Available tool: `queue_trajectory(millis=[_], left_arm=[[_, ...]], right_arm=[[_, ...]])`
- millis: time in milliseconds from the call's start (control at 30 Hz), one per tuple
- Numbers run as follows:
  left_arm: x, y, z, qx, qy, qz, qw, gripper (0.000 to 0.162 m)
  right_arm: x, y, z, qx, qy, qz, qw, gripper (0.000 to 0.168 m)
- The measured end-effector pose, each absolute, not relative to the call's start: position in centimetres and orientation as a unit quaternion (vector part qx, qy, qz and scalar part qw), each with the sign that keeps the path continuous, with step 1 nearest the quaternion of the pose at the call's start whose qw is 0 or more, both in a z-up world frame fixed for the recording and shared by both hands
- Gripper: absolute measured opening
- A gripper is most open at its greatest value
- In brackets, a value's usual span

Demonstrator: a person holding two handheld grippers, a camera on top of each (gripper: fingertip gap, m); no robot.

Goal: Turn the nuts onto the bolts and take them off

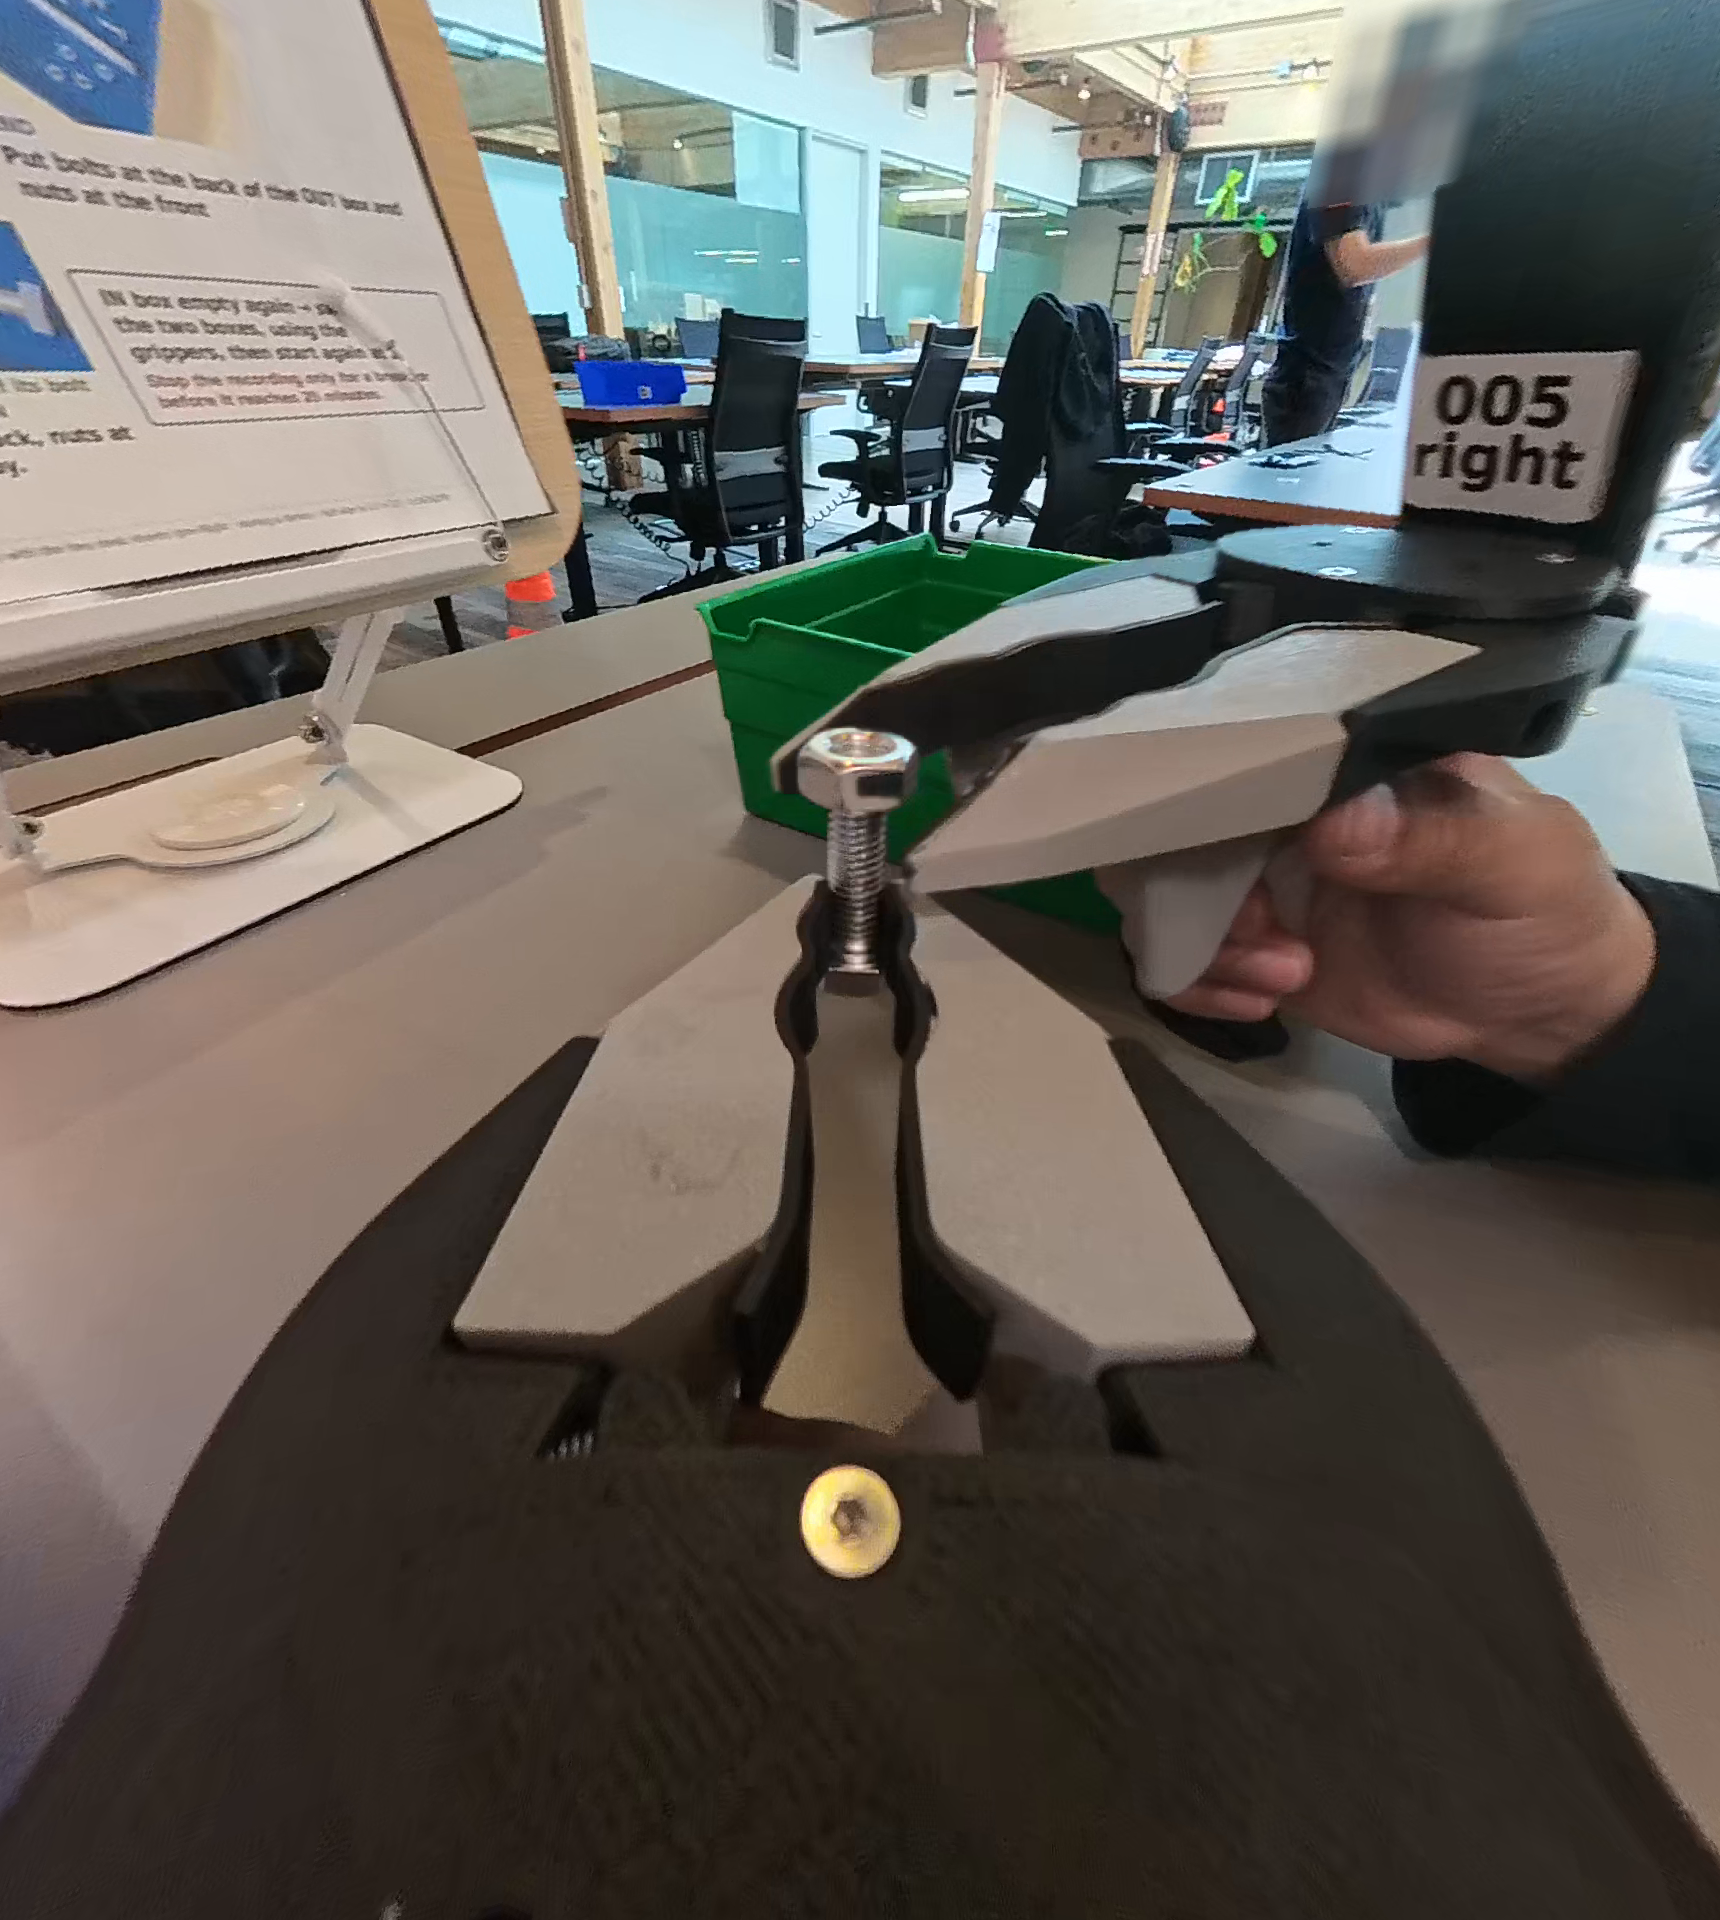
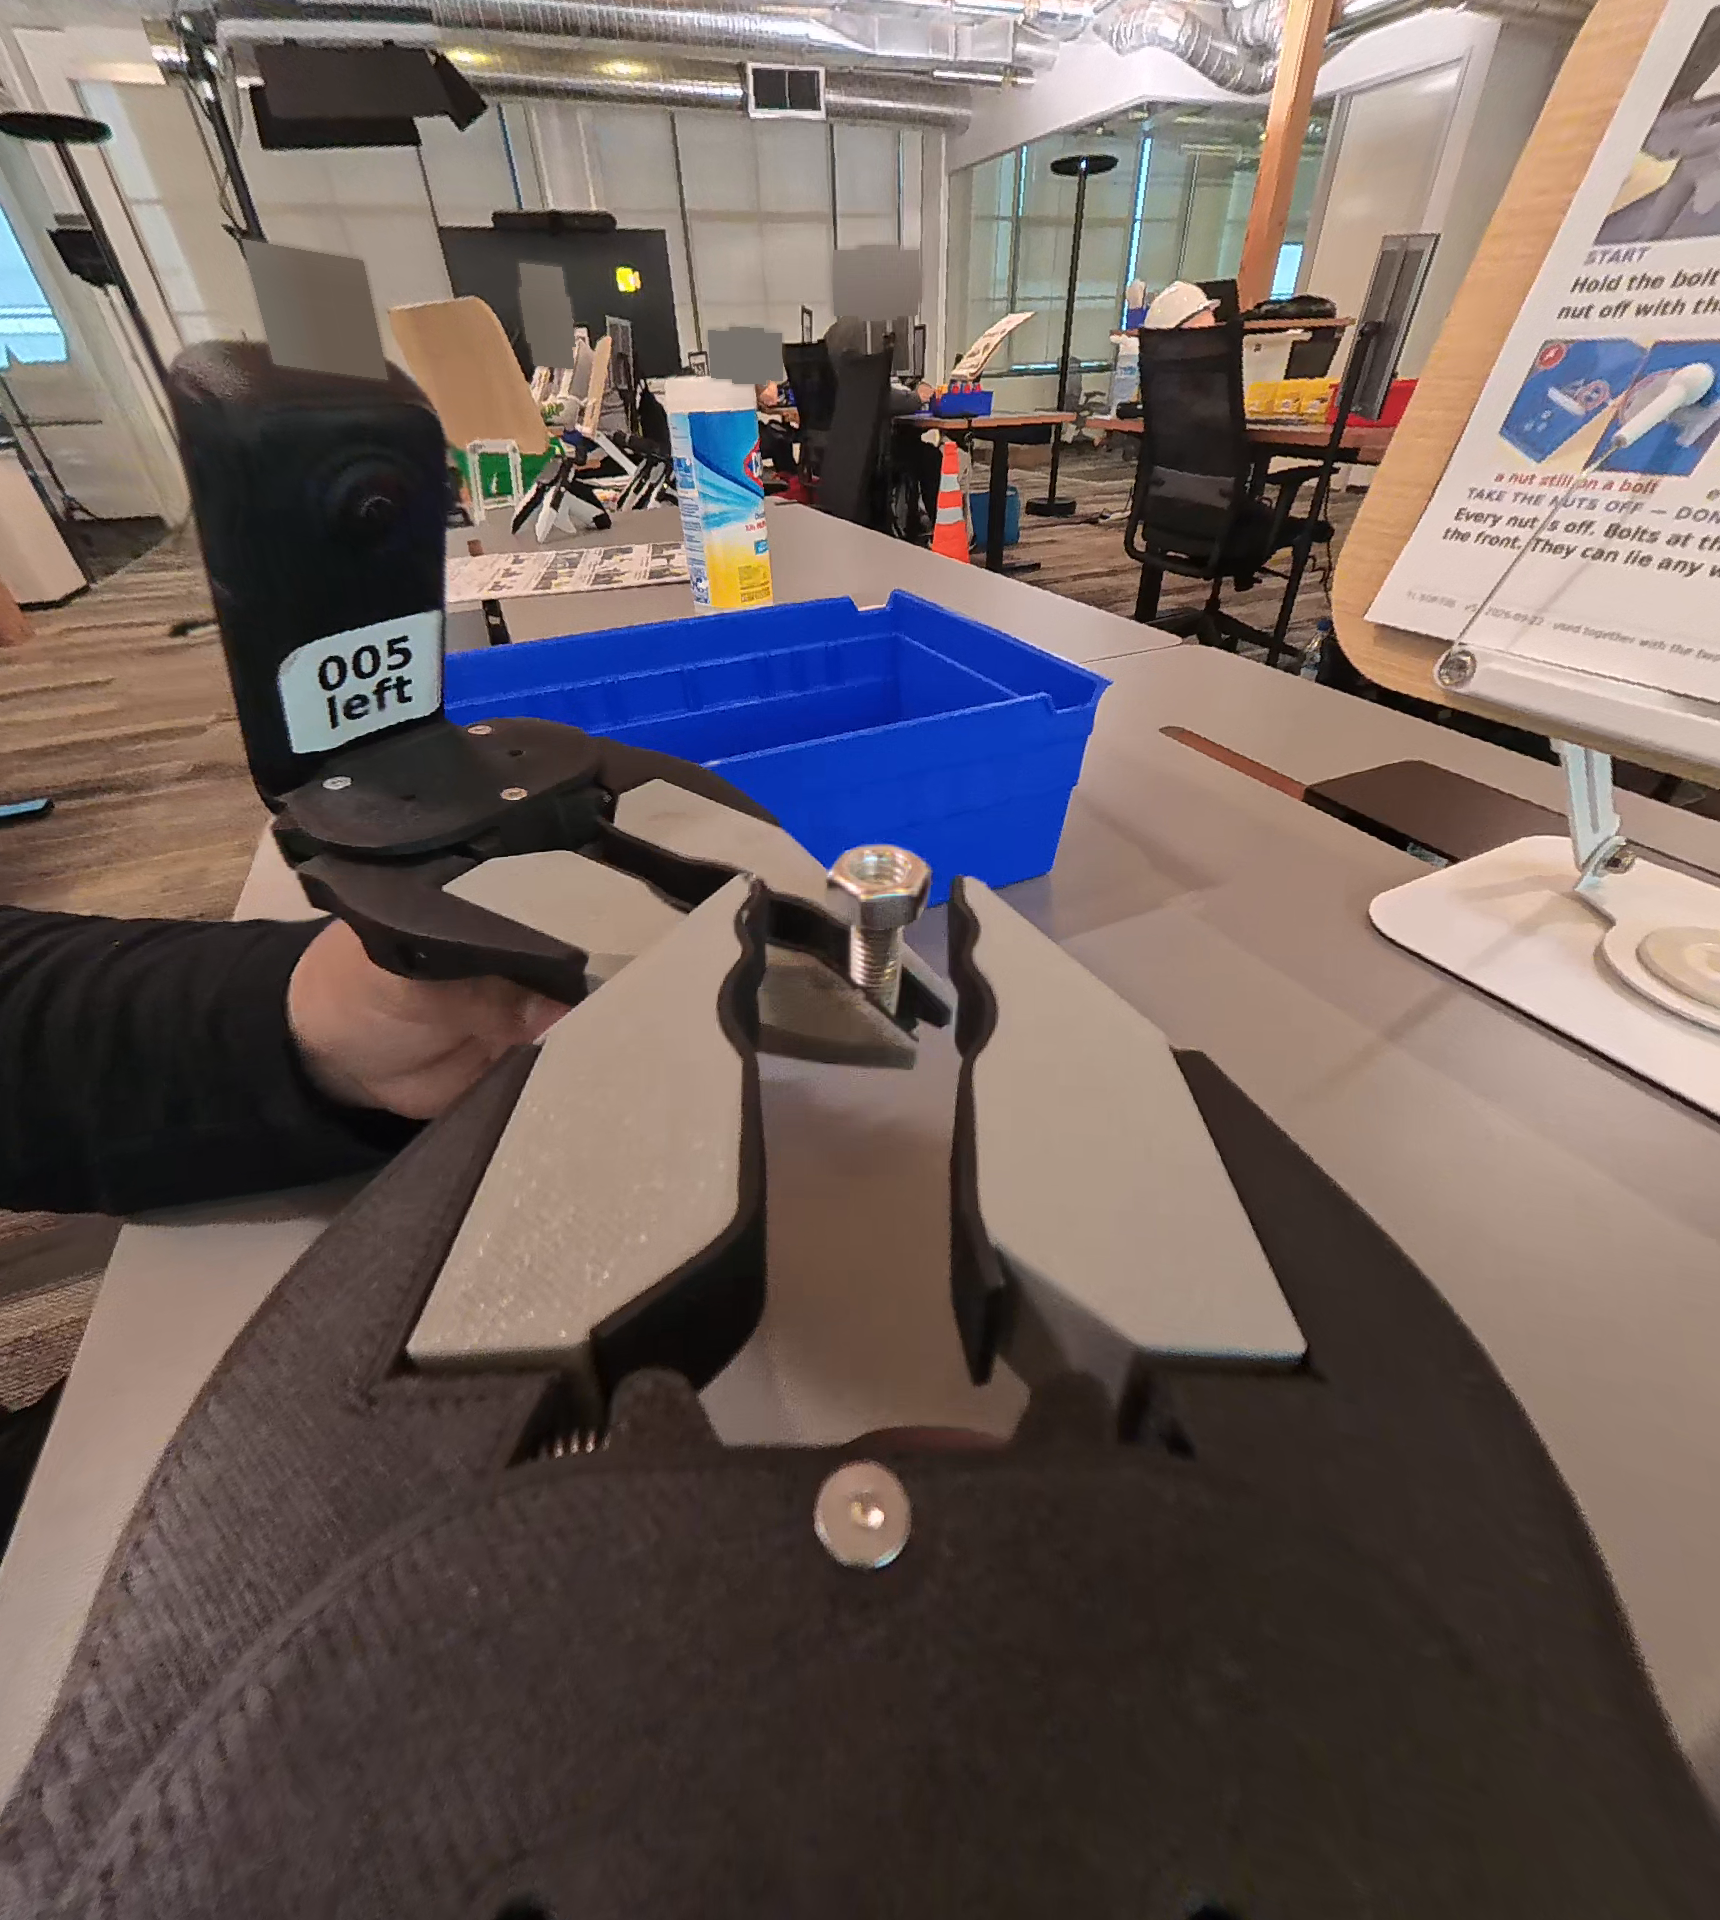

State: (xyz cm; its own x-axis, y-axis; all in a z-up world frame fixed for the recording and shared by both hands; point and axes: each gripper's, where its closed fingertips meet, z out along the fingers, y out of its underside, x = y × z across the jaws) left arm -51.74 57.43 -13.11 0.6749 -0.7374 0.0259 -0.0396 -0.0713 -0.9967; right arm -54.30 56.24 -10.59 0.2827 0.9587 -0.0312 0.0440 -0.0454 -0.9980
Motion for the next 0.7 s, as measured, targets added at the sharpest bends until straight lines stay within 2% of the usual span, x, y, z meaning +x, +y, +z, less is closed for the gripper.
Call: queue_trajectory(millis=[233, 433, 700], left_arm=[[-51.5, 57.3, -13.4, -0.677, 0.294, -0.280, 0.614, 0.006], [-50.0, 56.2, -13.4, -0.665, 0.321, -0.295, 0.606, 0.006], [-50.4, 56.6, -13.6, -0.672, 0.311, -0.302, 0.601, 0.006]], right_arm=[[-54.6, 56.1, -10.8, -0.589, -0.435, 0.409, 0.545, 0.030], [-54.8, 55.9, -10.9, -0.588, -0.434, 0.419, 0.539, 0.015], [-54.3, 55.8, -9.9, -0.579, -0.429, 0.433, 0.542, 0.014]])
